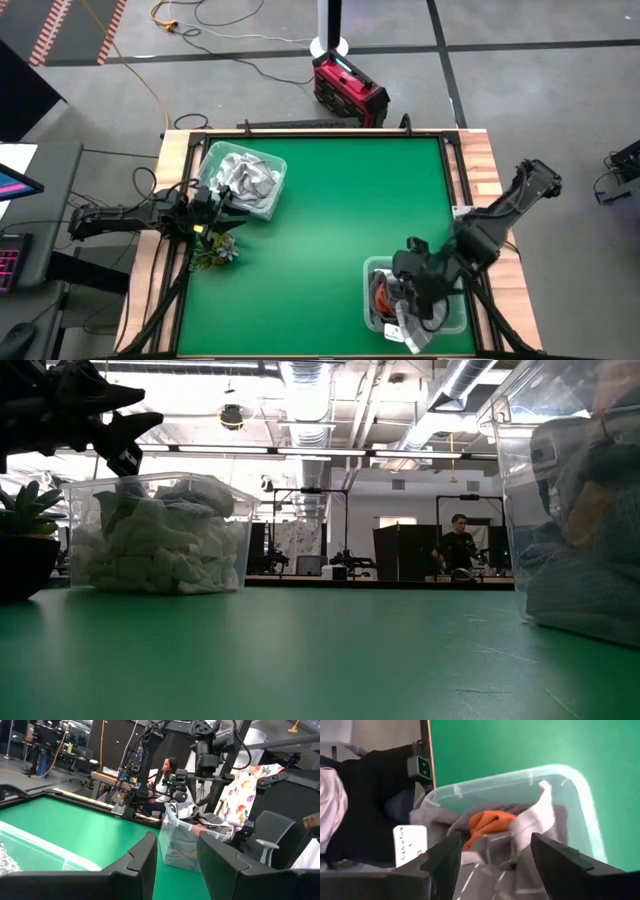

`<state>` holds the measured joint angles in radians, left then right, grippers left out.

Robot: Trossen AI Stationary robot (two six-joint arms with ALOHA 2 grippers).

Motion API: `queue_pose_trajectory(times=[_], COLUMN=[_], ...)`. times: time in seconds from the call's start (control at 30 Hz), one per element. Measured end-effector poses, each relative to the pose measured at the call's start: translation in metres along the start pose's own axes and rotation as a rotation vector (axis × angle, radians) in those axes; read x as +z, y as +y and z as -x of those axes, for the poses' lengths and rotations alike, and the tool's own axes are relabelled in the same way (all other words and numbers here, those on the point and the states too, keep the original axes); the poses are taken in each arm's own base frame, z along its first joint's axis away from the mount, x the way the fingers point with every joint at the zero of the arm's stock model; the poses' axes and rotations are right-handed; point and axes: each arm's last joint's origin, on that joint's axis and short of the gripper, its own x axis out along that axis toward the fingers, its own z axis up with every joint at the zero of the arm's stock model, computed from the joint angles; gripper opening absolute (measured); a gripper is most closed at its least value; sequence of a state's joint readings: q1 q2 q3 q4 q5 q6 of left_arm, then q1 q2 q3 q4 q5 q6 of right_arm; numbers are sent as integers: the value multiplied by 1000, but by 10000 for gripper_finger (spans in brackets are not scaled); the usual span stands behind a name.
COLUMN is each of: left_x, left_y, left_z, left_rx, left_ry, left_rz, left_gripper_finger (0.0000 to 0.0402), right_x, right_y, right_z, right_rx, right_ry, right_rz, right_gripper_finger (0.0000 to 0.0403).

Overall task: Sort towels by color in basket
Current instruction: Adjust the gray checkered towel

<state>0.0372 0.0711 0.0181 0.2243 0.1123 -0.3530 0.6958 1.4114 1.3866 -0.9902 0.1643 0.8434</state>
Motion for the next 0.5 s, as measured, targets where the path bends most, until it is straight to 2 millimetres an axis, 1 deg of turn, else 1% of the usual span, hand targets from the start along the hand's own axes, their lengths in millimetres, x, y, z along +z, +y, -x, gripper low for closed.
queue_pose_trajectory(times=[0.07, 0.13, 0.2, 0.3, 0.4, 0.47, 0.5], left_x=[0, 0, 0, 0, 0, 1, 1], left_y=[0, 0, 0, 0, 0, 0, 0], left_z=[0, 0, 0, 0, 0, 0, 0], left_rx=[0, -1, -1, 0, 7, 7, 7], left_ry=[-1, -2, -2, -3, -7, -9, -11], left_rz=[7, 8, 7, 3, 3, 8, 11], left_gripper_finger=[129, 129, 129, 129, 129, 129, 129], right_x=[-8, -20, -32, -48, -56, -58, -57], right_y=[7, 14, 21, 31, 37, 37, 37], right_z=[2, -1, -9, -27, -42, -42, -39], right_rx=[12, 19, 5, -39, -60, -58, -61], right_ry=[10, 38, 75, 130, 200, 245, 253], right_rz=[-4, -21, -51, -64, -51, -75, -94], right_gripper_finger=[264, 260, 254, 244, 232, 224, 219])
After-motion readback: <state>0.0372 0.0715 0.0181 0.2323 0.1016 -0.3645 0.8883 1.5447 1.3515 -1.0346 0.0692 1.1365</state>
